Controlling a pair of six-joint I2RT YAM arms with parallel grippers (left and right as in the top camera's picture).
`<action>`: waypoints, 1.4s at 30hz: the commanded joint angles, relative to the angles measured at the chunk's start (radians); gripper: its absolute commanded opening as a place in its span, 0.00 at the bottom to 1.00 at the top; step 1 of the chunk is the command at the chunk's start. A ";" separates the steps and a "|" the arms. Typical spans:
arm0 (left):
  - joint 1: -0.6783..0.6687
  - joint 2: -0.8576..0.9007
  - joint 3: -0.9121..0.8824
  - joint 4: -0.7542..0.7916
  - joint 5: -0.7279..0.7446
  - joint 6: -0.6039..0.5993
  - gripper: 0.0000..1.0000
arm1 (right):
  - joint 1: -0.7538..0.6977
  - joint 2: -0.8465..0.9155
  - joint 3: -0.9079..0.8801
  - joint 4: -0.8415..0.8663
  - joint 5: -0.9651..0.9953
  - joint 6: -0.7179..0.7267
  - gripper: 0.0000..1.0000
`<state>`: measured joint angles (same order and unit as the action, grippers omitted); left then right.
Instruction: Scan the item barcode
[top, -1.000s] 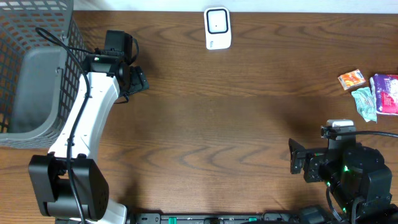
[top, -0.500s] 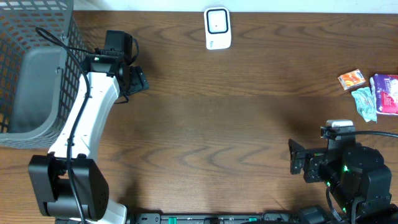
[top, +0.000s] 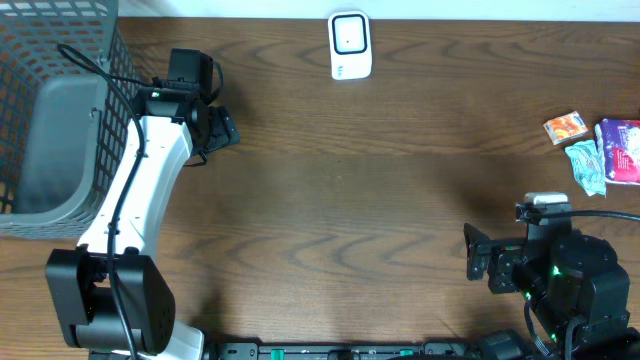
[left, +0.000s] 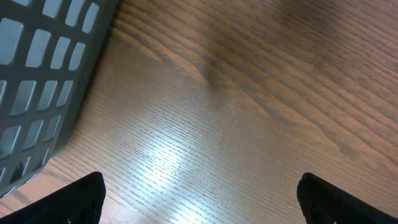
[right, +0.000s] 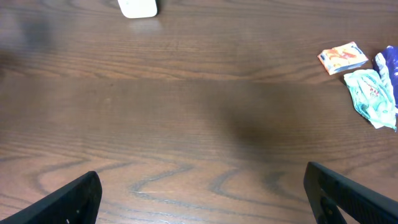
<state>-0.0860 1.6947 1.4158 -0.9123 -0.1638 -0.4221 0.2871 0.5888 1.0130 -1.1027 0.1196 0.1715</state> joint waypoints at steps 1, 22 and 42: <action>0.003 0.003 0.008 -0.003 -0.017 -0.013 0.98 | 0.008 -0.002 -0.006 -0.001 -0.006 0.000 0.99; 0.003 0.003 0.008 -0.003 -0.017 -0.013 0.98 | 0.006 -0.003 -0.006 -0.002 -0.006 0.000 0.99; 0.003 0.003 0.008 -0.003 -0.017 -0.013 0.98 | -0.041 -0.159 -0.016 -0.032 0.008 -0.016 0.99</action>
<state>-0.0860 1.6947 1.4158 -0.9123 -0.1638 -0.4221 0.2737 0.4637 1.0111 -1.1442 0.1226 0.1707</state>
